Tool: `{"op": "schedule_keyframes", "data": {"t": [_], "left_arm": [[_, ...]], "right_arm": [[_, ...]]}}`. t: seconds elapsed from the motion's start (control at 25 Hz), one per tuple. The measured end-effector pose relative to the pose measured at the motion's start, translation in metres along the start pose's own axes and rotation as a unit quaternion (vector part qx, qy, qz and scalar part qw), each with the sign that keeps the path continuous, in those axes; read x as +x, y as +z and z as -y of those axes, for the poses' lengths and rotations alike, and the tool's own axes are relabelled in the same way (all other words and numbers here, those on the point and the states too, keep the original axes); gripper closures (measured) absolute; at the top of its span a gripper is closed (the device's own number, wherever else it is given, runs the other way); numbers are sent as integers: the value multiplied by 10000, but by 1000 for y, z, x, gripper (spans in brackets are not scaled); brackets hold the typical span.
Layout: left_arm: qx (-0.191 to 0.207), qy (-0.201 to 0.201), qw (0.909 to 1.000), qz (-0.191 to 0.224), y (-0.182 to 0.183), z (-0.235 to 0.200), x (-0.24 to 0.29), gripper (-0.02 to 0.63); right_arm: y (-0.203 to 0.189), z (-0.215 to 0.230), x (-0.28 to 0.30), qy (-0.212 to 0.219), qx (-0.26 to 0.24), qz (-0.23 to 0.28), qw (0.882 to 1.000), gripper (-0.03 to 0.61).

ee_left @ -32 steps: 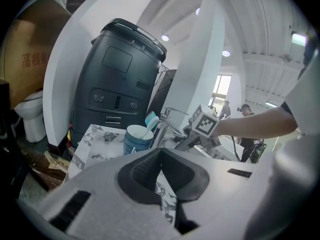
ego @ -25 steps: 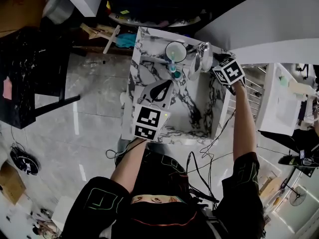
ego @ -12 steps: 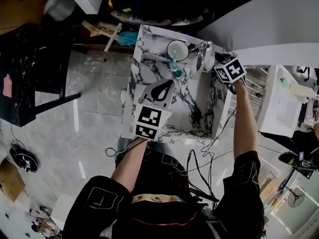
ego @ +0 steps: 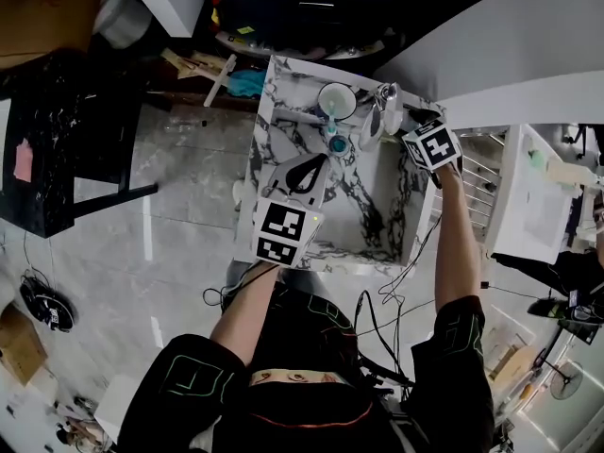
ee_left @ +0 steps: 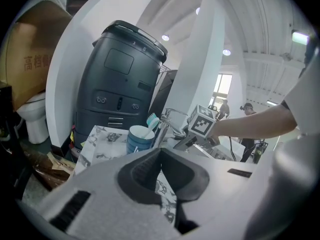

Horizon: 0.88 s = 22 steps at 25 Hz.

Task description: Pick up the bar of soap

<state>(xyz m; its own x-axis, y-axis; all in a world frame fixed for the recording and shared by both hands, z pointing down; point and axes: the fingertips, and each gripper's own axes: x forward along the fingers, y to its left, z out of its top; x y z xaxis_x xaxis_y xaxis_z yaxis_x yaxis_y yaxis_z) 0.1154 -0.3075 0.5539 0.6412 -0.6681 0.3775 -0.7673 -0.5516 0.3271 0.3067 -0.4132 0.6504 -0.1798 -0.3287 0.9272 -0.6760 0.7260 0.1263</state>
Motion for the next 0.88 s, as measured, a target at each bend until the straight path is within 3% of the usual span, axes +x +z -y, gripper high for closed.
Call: {"op": "schedule_keyframes", "data": {"t": [0.16, 0.32, 0.48, 0.68, 0.88], "left_arm": [[66, -62, 10000, 41, 5, 8, -2, 607], [171, -102, 9998, 83, 10, 16, -6, 606], [288, -144, 9994, 142, 17, 25, -11, 607], [413, -150, 9987, 259, 29, 37, -21, 607], [543, -133, 9973, 471, 47, 48, -31, 606]], "right_arm": [[1, 6, -18, -251, 199, 374, 9988, 310], [9, 6, -43, -473, 837, 1119, 9891, 310], [13, 1, -69, -649, 1377, 1781, 9722, 311], [14, -6, -105, -805, 1712, 2350, 9534, 311], [20, -11, -152, -867, 2273, 3166, 9169, 313]]}}
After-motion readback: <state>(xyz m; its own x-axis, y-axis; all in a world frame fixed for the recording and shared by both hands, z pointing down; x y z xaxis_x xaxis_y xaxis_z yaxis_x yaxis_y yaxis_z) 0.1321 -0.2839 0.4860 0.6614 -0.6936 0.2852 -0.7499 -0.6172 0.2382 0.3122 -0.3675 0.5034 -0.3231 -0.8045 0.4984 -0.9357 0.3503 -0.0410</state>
